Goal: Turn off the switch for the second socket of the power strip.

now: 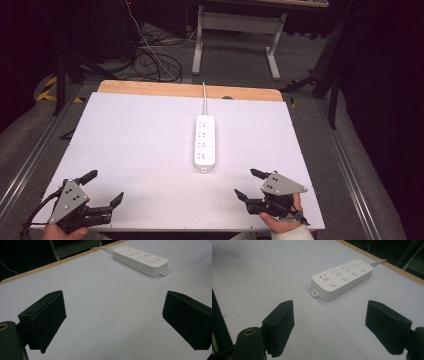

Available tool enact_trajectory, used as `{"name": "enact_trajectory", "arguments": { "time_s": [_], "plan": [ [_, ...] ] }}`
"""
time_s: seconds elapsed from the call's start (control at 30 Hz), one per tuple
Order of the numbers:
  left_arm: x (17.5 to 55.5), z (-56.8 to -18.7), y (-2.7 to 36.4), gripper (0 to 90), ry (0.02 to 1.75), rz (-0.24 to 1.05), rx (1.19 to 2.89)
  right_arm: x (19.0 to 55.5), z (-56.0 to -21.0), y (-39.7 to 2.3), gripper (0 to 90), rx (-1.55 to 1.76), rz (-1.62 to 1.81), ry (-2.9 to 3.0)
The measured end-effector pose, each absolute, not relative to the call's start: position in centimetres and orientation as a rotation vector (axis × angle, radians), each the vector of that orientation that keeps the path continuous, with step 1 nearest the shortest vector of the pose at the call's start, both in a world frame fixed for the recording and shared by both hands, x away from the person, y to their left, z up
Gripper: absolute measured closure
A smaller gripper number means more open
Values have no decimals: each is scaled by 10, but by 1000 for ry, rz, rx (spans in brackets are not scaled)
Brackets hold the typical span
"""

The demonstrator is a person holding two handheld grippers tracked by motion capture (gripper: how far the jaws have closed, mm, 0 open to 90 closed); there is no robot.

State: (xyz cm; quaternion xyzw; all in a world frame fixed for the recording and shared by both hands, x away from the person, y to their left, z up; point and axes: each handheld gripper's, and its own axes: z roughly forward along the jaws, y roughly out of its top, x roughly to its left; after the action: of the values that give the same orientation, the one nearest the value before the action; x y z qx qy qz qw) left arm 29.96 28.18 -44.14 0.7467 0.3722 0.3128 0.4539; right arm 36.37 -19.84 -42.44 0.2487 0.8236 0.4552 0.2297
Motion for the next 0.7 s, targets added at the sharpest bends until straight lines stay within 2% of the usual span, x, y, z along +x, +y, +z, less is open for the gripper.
{"name": "enact_trajectory", "arguments": {
  "time_s": [0.17,0.7],
  "plan": [
    [299,-442,281,56,917,775,1852,373,-411,-192,266,677,1229,2286],
    [300,-441,282,55,918,782,1868,393,-382,-178,267,651,1247,2275]
  ]
}}
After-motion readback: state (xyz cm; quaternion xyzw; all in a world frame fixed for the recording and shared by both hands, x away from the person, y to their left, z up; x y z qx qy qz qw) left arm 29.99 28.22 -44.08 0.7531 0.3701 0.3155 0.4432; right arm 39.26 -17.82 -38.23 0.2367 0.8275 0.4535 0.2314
